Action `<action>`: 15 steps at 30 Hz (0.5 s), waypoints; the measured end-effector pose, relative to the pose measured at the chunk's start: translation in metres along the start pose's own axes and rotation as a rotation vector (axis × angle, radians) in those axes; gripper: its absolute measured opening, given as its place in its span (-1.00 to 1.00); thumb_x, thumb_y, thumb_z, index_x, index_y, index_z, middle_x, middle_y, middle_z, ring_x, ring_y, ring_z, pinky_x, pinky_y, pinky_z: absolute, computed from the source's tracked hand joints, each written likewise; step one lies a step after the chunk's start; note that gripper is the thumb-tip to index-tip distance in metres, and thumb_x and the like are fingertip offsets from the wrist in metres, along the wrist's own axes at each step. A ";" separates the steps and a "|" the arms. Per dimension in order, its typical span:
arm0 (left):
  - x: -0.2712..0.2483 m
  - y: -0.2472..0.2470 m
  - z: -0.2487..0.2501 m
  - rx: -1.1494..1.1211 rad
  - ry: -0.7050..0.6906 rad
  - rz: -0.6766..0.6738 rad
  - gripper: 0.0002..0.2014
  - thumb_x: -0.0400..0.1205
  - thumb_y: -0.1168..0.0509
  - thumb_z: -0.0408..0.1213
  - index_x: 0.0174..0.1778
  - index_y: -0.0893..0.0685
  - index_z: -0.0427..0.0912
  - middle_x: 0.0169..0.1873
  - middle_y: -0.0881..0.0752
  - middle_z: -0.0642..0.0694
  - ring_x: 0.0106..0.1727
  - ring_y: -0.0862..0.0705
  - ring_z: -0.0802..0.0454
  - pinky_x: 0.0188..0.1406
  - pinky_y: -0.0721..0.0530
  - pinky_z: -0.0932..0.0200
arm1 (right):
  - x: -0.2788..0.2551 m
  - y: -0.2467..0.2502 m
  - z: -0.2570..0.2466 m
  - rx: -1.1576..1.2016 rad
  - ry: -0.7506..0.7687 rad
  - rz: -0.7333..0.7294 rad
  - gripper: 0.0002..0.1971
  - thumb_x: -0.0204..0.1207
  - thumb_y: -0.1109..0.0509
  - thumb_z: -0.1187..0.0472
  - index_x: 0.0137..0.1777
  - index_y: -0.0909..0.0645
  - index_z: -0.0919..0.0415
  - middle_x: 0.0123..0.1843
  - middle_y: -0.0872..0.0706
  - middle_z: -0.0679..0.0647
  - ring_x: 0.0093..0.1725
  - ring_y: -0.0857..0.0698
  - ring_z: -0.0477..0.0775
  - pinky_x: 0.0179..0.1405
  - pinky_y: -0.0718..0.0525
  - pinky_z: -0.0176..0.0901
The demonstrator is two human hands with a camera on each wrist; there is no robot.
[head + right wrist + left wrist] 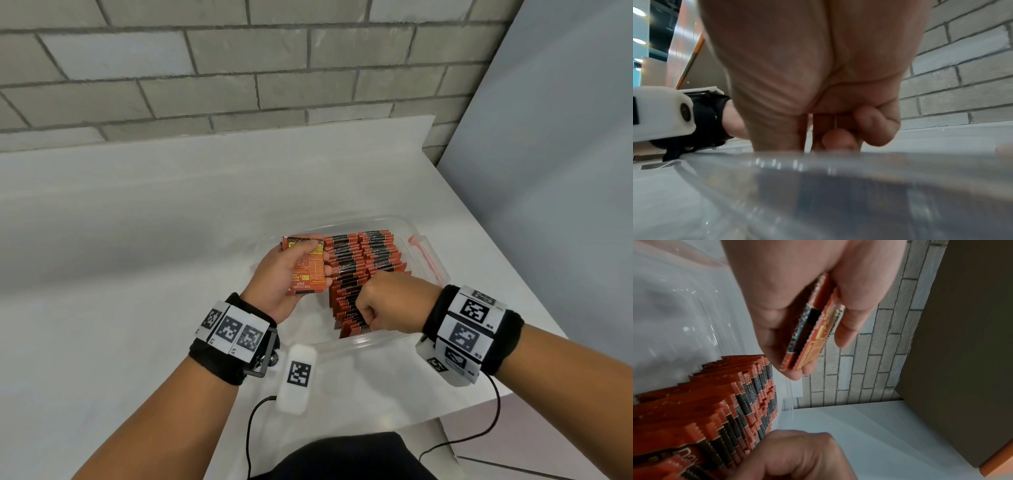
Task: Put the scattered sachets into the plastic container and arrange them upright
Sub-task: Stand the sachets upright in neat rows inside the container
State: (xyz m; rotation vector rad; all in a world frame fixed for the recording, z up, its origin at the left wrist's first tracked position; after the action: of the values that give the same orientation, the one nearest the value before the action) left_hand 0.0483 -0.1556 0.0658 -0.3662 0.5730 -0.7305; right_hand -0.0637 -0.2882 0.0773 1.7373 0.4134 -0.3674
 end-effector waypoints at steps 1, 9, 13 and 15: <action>0.001 0.000 -0.001 -0.006 0.002 -0.002 -0.85 0.68 -0.21 -0.36 0.06 -0.67 -0.26 -0.32 -0.73 -0.18 -0.36 -0.71 -0.05 -0.34 -0.75 0.09 | 0.001 -0.001 0.000 -0.004 0.000 0.001 -0.87 0.48 -0.37 0.36 -0.24 -0.68 0.16 -0.25 -0.66 -0.06 -0.24 -0.58 -0.09 -0.35 -0.42 -0.43; 0.005 0.005 -0.002 0.010 0.046 -0.017 -0.73 0.69 -0.08 -0.43 0.24 -0.58 -0.35 -0.27 -0.79 -0.24 -0.27 -0.77 -0.10 -0.24 -0.78 0.04 | -0.006 0.002 0.016 0.232 -0.081 0.014 -0.86 0.47 -0.51 0.14 -0.19 -0.61 0.13 -0.35 -0.57 -0.14 -0.34 -0.54 -0.12 -0.36 -0.46 -0.36; 0.005 0.000 -0.004 0.105 0.027 -0.045 -0.75 0.65 -0.22 -0.47 0.23 -0.62 -0.34 -0.05 -0.77 -0.27 -0.18 -0.79 -0.06 -0.30 -0.75 0.13 | -0.012 0.011 0.023 0.481 -0.144 0.278 -0.81 0.52 -0.44 0.02 0.05 -0.63 0.07 -0.24 -0.64 -0.11 -0.28 -0.61 -0.12 -0.23 -0.58 -0.28; 0.005 -0.003 -0.004 0.103 0.009 -0.084 -0.72 0.62 -0.25 -0.51 0.26 -0.61 -0.33 -0.03 -0.77 -0.27 -0.15 -0.79 -0.08 -0.26 -0.77 0.10 | -0.013 0.016 0.020 0.684 -0.185 0.365 -0.74 0.54 -0.40 0.00 0.19 -0.57 0.03 -0.13 -0.68 -0.06 -0.24 -0.66 -0.10 -0.19 -0.67 -0.20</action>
State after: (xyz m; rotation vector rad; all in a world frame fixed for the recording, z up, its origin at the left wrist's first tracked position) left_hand 0.0468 -0.1616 0.0623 -0.2927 0.5283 -0.8399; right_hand -0.0682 -0.3121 0.0931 2.3629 -0.1981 -0.4271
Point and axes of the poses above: each hand's wrist, its own x-axis towards the middle knuckle, its own y-axis out of the back of the hand, z = x × y, the point moved 1 cm from there along x, towards the middle knuckle
